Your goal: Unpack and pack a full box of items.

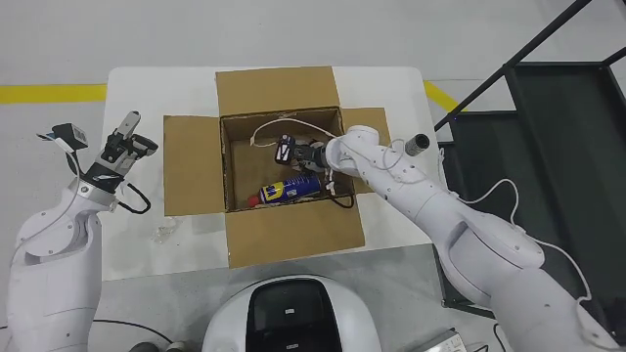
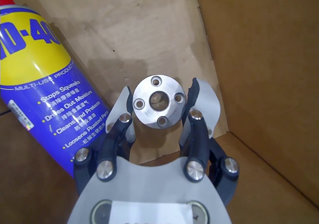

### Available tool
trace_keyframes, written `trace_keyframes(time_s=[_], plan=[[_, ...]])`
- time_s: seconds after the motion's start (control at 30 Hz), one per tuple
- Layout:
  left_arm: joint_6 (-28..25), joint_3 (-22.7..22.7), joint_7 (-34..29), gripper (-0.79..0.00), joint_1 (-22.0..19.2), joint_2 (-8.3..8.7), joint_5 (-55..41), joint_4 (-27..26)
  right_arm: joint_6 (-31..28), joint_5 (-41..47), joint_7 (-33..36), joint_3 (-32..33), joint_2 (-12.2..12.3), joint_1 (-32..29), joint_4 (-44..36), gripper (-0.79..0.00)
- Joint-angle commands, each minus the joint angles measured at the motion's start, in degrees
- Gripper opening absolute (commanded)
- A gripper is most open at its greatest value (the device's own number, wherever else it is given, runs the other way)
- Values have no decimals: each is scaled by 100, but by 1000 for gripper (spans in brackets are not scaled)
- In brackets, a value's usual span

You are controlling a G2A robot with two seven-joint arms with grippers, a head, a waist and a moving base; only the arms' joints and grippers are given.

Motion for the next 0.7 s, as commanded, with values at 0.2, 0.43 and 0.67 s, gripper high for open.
trace_keyframes(time_s=[0.2, 0.43, 0.67], plan=[[0, 0, 0, 0, 0, 0, 0, 0, -189, -27, -463, 325, 132, -94, -405, 0], [0, 0, 0, 0, 0, 0, 0, 0, -431, -15, -875, 1512, 794, -989, -2017, 0], [0, 0, 0, 0, 0, 0, 0, 0, -730, -161, -707, 3251, 1492, -2908, -4609, 0]])
